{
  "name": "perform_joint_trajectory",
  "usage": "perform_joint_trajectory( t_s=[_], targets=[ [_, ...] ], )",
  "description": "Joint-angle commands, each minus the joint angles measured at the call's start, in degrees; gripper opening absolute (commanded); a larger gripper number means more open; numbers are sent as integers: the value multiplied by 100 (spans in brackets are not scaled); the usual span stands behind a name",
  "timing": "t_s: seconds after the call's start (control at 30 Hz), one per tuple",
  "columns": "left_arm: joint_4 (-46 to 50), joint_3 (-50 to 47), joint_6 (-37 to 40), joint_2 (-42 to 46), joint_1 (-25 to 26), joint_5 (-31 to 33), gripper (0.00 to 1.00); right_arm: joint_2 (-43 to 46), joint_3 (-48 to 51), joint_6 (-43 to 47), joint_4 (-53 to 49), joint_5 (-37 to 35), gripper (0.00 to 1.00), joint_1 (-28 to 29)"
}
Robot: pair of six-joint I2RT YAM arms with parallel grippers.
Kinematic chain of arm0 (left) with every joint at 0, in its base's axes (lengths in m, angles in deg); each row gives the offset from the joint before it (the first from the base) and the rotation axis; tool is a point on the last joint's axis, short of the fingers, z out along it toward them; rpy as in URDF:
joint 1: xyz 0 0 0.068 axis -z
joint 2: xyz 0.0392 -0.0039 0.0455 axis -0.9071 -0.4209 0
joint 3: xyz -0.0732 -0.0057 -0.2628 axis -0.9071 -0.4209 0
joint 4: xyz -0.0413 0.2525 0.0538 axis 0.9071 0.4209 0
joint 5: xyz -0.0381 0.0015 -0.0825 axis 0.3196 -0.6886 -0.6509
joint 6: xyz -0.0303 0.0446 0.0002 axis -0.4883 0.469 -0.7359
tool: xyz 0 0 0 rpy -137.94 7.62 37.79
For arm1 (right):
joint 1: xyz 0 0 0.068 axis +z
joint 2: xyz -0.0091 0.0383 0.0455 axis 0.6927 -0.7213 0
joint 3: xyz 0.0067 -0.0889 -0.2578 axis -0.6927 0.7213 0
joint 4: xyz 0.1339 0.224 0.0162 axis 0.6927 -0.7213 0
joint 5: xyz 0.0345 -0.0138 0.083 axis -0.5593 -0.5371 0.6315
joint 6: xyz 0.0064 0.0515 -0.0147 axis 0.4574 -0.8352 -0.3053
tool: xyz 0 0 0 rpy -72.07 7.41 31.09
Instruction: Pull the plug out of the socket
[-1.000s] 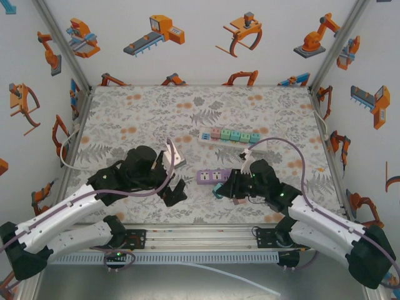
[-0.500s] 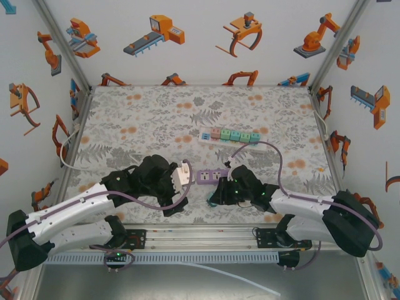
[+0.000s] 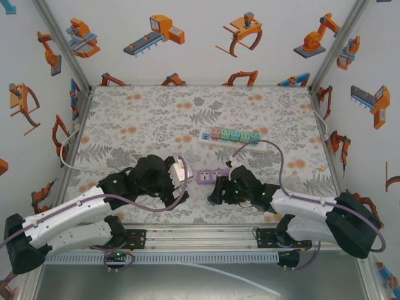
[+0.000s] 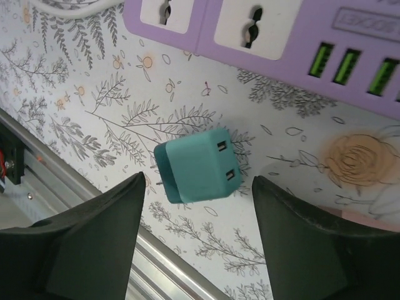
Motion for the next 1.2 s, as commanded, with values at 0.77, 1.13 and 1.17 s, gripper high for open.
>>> perform_joint_trajectory(
  t_s=[0.77,1.13,1.17],
  targets=[
    [-1780,2892,-4834,-4157,-2417,2222,100,-2096,-3736,-164,-1236,-38,71,-4272],
    [-968,4506,-5506,-6218,-2777,230,84,-3353,-3994,490,-1575,371,68,-5043],
    [-968,4555,-5501,-6323,-2761,131,83,-3421,-4031,631,-1622,366,67,-5038]
  ],
)
